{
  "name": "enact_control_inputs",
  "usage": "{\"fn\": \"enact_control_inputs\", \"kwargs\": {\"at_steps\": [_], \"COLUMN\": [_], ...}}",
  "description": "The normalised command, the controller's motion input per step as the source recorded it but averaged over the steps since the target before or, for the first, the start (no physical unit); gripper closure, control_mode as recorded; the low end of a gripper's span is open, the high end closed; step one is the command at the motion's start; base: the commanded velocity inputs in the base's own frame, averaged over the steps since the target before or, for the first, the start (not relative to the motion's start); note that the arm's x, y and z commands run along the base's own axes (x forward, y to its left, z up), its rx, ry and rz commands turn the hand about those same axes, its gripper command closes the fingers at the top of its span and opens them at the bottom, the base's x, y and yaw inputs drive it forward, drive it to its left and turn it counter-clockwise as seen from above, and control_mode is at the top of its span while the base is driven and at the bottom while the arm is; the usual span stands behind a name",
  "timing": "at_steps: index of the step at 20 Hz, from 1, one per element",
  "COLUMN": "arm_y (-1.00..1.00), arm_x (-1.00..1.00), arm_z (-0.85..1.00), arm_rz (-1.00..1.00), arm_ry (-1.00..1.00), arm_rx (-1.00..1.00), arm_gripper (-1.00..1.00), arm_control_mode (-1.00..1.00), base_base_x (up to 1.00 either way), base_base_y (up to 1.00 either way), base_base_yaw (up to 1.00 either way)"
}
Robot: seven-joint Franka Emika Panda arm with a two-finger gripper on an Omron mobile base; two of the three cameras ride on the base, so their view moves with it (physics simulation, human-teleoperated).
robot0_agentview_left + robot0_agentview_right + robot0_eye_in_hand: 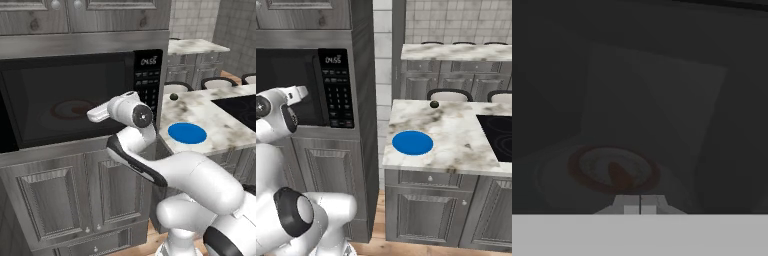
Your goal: Pick the carrot from the counter and place it in the microwave. Then turn on the microwave.
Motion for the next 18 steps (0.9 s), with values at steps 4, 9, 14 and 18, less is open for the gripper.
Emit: {"fn": "enact_control_inputs", "kwargs": {"at_steps": [4, 9, 14, 18], "arm_y": [-0.23, -0.25, -0.28, -0.26], "arm_x": [-0.61, -0.55, -0.38, -0.28], "arm_z": [0.22, 0.16, 0.08, 0.00], "arm_rz": [-0.04, -0.04, -0.02, 0.00], "arm_ry": [0.01, 0.04, 0.08, 0.04], "arm_rx": [0.01, 0.01, 0.02, 0.03], "arm_gripper": [1.00, 1.00, 1.00, 1.00], "arm_control_mode": [-1.00, -1.00, -1.00, -1.00], "base_base_x": [0.00, 0.00, 0.00, 0.00], "base_base_y": [0.00, 0.00, 0.00, 0.00], "base_base_yaw": [0.00, 0.00, 0.00, 0.00]}}
